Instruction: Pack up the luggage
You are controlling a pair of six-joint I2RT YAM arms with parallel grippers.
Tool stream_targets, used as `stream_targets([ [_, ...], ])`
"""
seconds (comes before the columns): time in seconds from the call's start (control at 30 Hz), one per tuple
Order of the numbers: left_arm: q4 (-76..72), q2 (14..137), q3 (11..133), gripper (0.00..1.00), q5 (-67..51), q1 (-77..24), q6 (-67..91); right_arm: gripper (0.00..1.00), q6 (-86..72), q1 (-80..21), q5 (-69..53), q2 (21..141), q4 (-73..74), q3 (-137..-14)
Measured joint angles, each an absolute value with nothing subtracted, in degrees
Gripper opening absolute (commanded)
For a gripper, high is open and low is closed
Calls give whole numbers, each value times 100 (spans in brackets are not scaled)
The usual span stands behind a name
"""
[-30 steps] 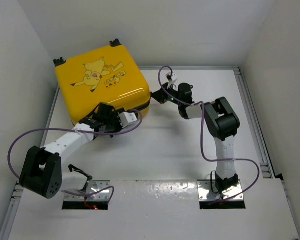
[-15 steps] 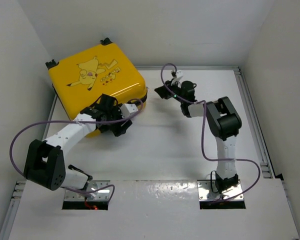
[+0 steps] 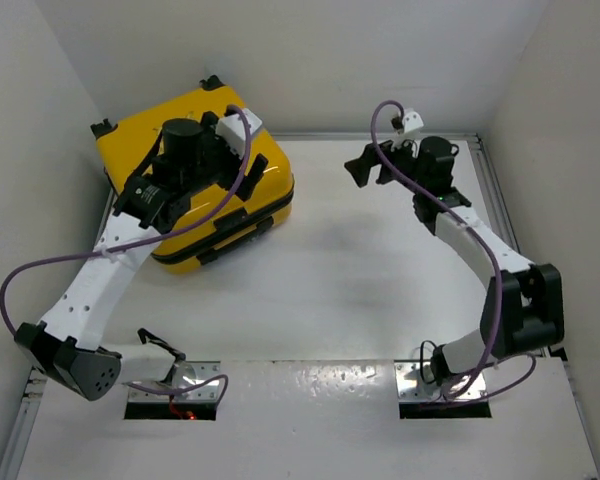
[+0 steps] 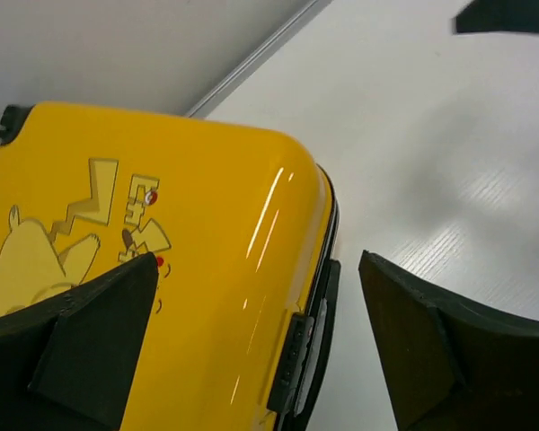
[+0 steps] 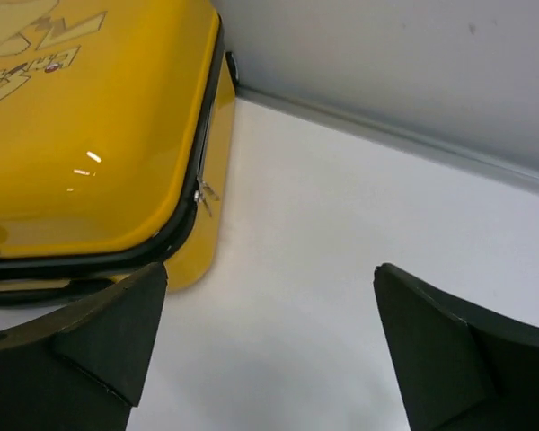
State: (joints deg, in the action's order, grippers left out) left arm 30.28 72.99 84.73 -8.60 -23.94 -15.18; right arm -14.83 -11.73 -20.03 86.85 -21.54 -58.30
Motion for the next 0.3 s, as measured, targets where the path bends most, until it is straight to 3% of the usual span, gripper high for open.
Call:
stream_targets([
  [0.07,3144,7264,8405,100,-471,-2333,-1144,99,-1302,-829,-2147,8246,-888,-6149],
  [0.3,3350,7330,7732,100,-178,-1514,-635,99,-950,-340,-1942,7253,613,-6156],
])
